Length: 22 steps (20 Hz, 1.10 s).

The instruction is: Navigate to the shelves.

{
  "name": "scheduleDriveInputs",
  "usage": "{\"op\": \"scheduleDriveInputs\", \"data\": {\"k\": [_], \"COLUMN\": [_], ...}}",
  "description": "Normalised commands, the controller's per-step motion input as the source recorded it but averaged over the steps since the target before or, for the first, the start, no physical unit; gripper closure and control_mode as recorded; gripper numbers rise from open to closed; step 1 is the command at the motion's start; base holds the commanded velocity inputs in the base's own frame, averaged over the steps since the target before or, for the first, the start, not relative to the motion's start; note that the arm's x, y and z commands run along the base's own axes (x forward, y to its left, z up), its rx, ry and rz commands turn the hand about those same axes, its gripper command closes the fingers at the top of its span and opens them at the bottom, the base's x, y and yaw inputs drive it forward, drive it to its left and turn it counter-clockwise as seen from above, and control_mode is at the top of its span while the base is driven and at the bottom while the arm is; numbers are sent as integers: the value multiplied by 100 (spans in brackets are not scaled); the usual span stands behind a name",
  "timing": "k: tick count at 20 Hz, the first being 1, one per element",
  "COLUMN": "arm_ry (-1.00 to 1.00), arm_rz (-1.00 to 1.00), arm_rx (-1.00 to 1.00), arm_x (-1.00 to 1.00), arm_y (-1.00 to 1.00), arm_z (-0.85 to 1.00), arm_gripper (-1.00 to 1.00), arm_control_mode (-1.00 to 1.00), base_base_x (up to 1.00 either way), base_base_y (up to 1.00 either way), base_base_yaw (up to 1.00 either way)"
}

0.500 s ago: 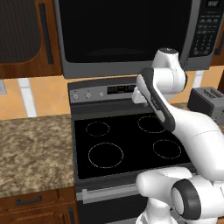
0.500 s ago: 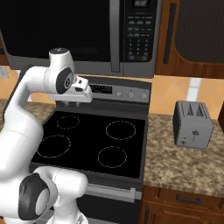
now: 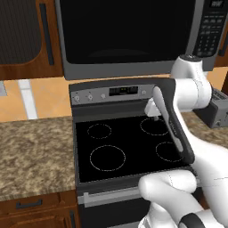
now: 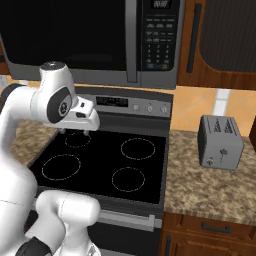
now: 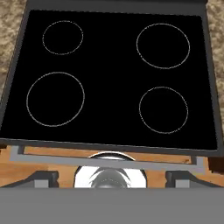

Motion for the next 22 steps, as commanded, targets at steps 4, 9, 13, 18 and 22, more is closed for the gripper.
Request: {"op": "scheduleDriveInputs", "data": {"k": [4,9,13,18,22], "arm_ry": [-5,0,0,0,0], "arm_rz": [-2,0,0,0,0], "arm_rx": [0,0,0,0,0], "arm_x": [-50,0,0,0,0], "arm_y": [-7,0,0,0,0], "arm_z": [0,0,0,0,0], "arm_gripper": [-100,-100,-100,-100,-100], "arm_control_mode": [100,100,100,100,100], "base_base_x": [-45,-100,-17,0,0], "base_base_y": [-28,-60,-4,0,0], "base_base_yaw": [0,26,94,100,100]}}
